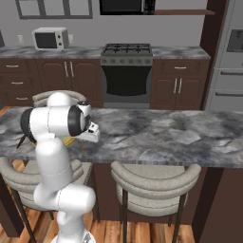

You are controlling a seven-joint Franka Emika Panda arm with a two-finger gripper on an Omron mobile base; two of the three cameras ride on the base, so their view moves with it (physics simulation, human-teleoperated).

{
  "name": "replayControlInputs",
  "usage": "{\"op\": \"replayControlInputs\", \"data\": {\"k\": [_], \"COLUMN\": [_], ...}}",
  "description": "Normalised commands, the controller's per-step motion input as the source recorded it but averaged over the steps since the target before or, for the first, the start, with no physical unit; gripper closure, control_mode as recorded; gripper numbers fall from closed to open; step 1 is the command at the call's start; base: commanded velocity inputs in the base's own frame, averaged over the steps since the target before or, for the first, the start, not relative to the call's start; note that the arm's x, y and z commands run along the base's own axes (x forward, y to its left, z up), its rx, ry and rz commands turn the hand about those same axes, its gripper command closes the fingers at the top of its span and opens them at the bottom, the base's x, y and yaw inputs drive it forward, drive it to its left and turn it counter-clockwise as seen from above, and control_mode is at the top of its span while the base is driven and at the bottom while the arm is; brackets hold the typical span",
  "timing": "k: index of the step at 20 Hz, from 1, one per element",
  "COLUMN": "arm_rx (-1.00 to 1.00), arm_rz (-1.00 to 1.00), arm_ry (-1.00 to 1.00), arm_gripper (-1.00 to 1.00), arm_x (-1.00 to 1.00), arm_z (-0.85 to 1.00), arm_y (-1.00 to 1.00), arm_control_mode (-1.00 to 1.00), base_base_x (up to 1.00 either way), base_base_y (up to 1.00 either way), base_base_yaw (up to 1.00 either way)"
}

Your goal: Take the fork and place it on the left side of the plate. Then take the spoon and place it on the right side of the plate. Make sure they're directly next to the plate.

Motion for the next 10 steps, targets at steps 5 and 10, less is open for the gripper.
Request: {"op": "replayControlInputs", "data": {"k": [5,10], "arm_rx": [0.0,0.0], "arm_rz": [0.0,-0.01], "arm_ry": [0.0,0.0], "arm_gripper": [-1.0,-1.0], "arm_x": [-0.02,-0.11], "arm_z": [0.44,0.58], "arm_y": [-0.01,0.0], "arm_control_mode": [-1.0,-1.0], "base_base_x": [0.0,0.0], "base_base_y": [0.0,0.0], "base_base_yaw": [0.0,0.0]}}
